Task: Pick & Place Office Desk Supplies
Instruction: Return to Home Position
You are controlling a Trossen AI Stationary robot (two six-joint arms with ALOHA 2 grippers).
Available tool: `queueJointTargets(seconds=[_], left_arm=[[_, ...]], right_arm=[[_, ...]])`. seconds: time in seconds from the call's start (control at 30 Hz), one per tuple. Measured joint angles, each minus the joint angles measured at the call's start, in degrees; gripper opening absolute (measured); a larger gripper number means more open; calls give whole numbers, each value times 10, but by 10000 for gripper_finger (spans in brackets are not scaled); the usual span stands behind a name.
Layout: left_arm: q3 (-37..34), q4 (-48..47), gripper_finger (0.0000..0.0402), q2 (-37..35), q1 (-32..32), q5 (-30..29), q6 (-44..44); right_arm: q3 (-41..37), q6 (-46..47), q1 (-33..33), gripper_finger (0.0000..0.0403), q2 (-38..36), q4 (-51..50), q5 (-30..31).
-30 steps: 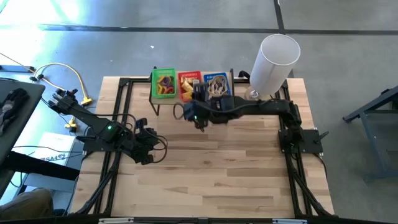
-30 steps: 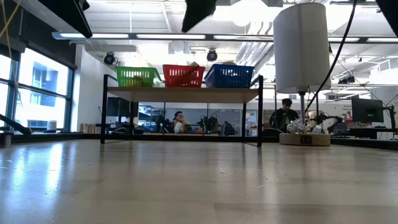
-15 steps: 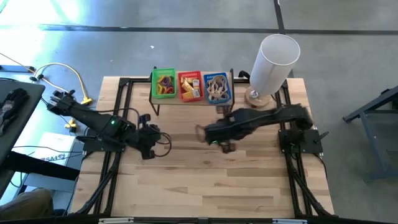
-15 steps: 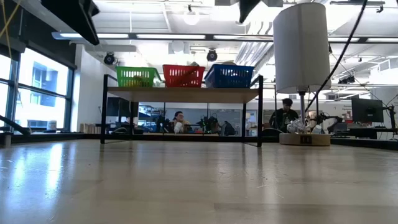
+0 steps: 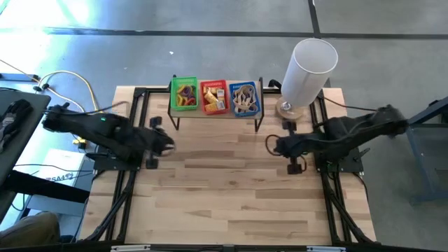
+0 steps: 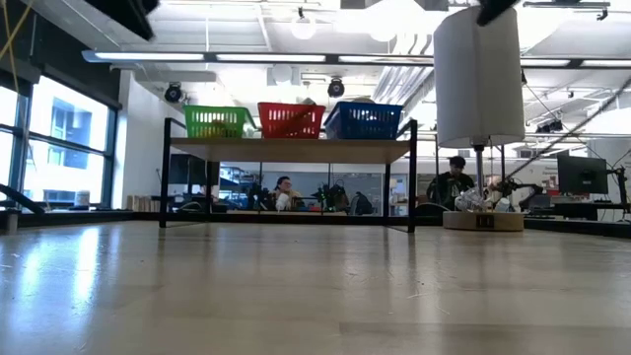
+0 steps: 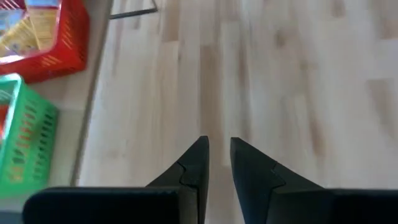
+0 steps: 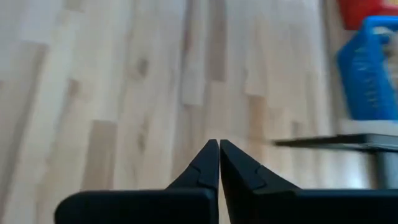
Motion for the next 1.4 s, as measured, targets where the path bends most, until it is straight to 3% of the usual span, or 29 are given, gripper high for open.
queueJointTargets(seconds=[0.13,0.27,0.4,0.53,0.63,0.73,0.93,1.23,1.4], left_arm=[[-29,7,54,-96,-3,26,-32],[-122,109,47,-212,-12,7,-37],[-228,217,46,-310,-7,-21,-40],[-306,239,46,-371,5,-41,-77],[-350,289,45,-391,12,-54,-100],[-383,337,45,-394,16,-55,-103],[-439,347,45,-385,17,-35,-101],[-527,467,45,-388,16,145,3],[-540,473,45,-390,23,130,18]], right_arm=[[-149,-2,2,3,-120,135,-44],[-275,-19,-5,2,-227,267,-71],[-373,-49,-19,3,-296,405,-127],[-453,-74,-35,3,-331,581,-209],[-500,-112,-47,3,-330,661,-276],[-533,-120,-66,3,-328,696,-286],[-611,-88,-106,2,-316,789,-307],[-720,-66,-144,4,-316,929,-323],[-744,-56,-166,4,-317,937,-351]])
